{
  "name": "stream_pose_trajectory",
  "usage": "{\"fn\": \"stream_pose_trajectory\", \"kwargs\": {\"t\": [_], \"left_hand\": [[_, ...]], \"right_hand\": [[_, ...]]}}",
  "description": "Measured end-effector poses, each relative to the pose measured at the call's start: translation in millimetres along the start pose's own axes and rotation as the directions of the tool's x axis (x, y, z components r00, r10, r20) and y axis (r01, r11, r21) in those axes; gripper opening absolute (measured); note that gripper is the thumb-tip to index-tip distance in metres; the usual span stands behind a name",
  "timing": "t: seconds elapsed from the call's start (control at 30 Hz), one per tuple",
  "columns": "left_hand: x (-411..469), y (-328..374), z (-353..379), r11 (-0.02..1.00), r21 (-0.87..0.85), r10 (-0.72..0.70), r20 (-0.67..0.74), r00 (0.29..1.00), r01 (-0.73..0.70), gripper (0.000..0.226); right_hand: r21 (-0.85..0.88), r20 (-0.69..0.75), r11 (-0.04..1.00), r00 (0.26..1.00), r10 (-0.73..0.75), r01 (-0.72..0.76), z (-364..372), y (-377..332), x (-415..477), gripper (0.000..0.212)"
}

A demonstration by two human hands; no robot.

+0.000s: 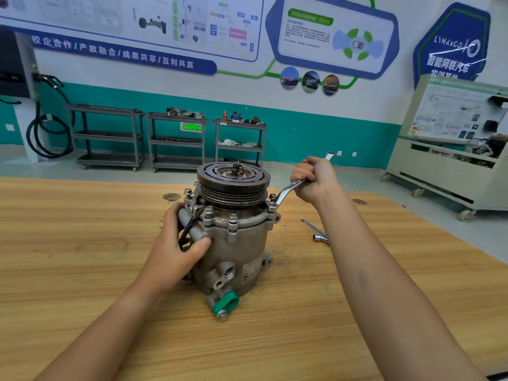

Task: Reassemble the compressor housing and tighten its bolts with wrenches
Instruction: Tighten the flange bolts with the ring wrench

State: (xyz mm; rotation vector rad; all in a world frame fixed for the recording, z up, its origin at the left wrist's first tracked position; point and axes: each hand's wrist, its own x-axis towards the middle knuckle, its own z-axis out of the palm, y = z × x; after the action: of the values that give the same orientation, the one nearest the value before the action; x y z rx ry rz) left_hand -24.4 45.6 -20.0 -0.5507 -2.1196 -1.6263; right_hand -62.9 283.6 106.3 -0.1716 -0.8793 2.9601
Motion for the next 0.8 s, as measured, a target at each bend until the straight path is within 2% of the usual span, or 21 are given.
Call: {"fn": "stream_pose_trajectory", "kwargs": {"t": [0.17, 0.3, 0.4, 0.5, 0.6, 0.7, 0.8], "left_hand": [[0, 3, 0, 1.000, -0.007, -0.016, 0.006, 1.000, 0.016, 0.066], [0, 1, 1, 1.000, 0.010, -0.018, 0.000, 1.000, 0.018, 0.067], [0, -1, 0, 1.000, 0.006, -0.027, -0.007, 1.000, 0.027, 0.074], [1, 0, 1, 1.000, 0.009, -0.029, -0.007, 1.000, 0.029, 0.076], [1, 0, 1, 0.999, 0.004, -0.032, -0.008, 0.999, 0.033, 0.077], [0, 0, 1, 0.999, 0.019, -0.036, -0.013, 0.999, 0.036, 0.079], [1, 0, 2, 0.999, -0.005, -0.040, -0.006, 0.999, 0.040, 0.082]], "right_hand": [[0.147, -0.148, 0.964, 0.968, -0.200, 0.222, -23, 4, -25, 0.035], [0.093, -0.255, 0.845, 0.833, -0.492, 0.527, -32, 20, -65, 0.028], [0.024, -0.230, 0.739, 0.723, -0.651, 0.673, -34, 38, -91, 0.028], [-0.033, -0.073, 0.615, 0.612, -0.787, 0.787, -39, 57, -110, 0.031], [-0.137, 0.226, 0.436, 0.457, -0.860, 0.889, -46, 76, -122, 0.030], [-0.270, 0.566, 0.105, 0.246, -0.787, 0.957, -47, 95, -125, 0.026], [-0.250, 0.798, -0.264, 0.044, -0.600, 0.931, -35, 113, -120, 0.025]]}}
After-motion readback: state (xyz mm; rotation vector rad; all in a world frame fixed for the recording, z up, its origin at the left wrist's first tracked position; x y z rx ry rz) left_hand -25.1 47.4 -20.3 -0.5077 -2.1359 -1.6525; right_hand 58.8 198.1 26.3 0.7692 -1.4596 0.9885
